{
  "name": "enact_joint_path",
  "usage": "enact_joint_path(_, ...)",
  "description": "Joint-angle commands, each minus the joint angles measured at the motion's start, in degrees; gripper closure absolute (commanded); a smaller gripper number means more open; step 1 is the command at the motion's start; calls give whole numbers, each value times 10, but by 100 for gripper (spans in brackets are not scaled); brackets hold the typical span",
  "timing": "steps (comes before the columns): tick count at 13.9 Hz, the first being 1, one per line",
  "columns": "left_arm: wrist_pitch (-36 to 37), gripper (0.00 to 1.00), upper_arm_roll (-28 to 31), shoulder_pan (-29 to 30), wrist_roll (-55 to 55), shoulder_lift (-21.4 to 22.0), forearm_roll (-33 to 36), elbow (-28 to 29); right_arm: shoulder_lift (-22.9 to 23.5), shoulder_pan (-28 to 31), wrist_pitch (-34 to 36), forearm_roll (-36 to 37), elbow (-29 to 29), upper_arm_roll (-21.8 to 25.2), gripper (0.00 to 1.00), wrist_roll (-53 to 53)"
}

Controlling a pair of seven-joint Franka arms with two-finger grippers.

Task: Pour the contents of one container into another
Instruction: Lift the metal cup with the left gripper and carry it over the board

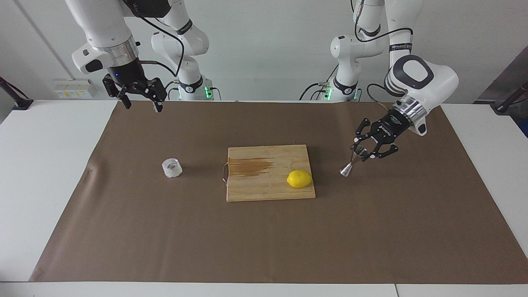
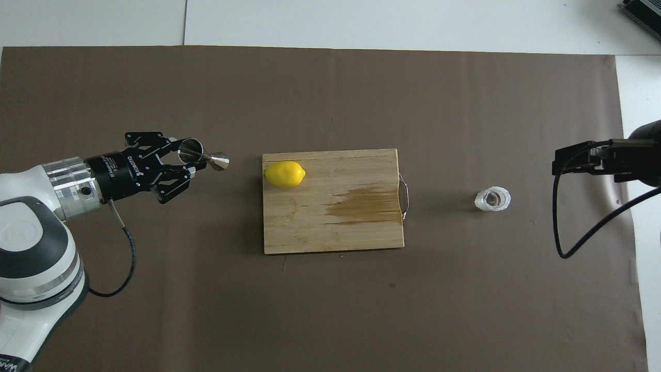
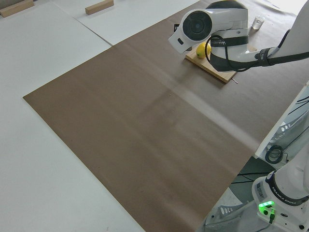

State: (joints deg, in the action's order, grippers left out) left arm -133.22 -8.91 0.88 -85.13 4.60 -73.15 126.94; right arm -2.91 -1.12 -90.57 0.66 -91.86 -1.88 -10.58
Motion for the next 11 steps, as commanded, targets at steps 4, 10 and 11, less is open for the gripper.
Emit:
enact_joint_path(4,-227,100,6,-206,-129,-54,-45,-37,-12,7,0,-14,-13,-1,0,14)
enact_joint_path(10,-403,100,6,-357,-187,-113,-118,-103,-12,8,1,-14,-13,-1,0,14)
enact_joint_path(11,-411,100,6,-372,-190,-119,-117,-107,-12,7,0,-14,-13,-1,0,14)
